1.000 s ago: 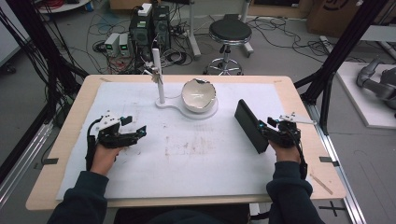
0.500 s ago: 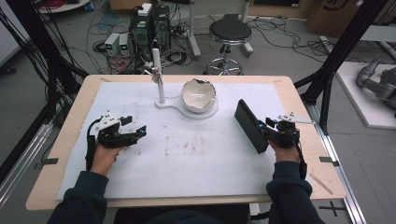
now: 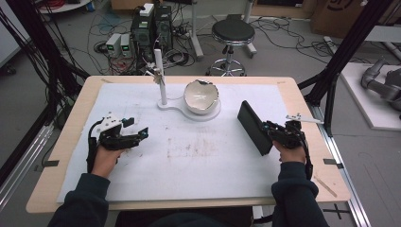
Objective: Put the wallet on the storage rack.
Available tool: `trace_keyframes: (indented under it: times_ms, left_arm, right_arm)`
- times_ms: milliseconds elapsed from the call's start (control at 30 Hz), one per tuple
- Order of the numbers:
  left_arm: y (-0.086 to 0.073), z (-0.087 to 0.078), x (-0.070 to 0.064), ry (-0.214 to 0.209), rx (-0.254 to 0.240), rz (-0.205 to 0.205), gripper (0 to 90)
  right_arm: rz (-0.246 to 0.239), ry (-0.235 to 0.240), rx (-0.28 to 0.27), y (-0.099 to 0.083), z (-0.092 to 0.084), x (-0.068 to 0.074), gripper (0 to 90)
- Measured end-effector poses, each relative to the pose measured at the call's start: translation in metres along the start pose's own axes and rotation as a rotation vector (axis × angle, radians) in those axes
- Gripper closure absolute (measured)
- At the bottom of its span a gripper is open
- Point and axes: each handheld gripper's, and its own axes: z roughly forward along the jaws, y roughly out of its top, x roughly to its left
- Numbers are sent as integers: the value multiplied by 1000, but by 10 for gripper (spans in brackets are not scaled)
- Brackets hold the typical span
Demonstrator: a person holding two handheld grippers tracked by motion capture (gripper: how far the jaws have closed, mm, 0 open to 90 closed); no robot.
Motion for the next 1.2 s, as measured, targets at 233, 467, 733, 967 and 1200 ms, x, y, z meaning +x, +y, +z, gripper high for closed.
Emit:
trace_keyframes:
  times_ms: [233,467,733,967,1200]
  left_arm:
    - [0,0,0,1,4,1,256]
    - [0,0,0,-1,7,-1,257]
    - [0,0,0,0,11,4,260]
    - [0,0,-1,-3,12,2,263]
    - [0,0,-1,-3,12,4,263]
  right_arm:
    - [-225,-211,-16,2,-1,17,822]
    - [-185,-172,-17,2,-2,17,847]
    - [-144,-116,-10,2,-1,13,698]
    - [-70,-2,30,3,3,9,562]
    - [-115,41,47,1,9,19,717]
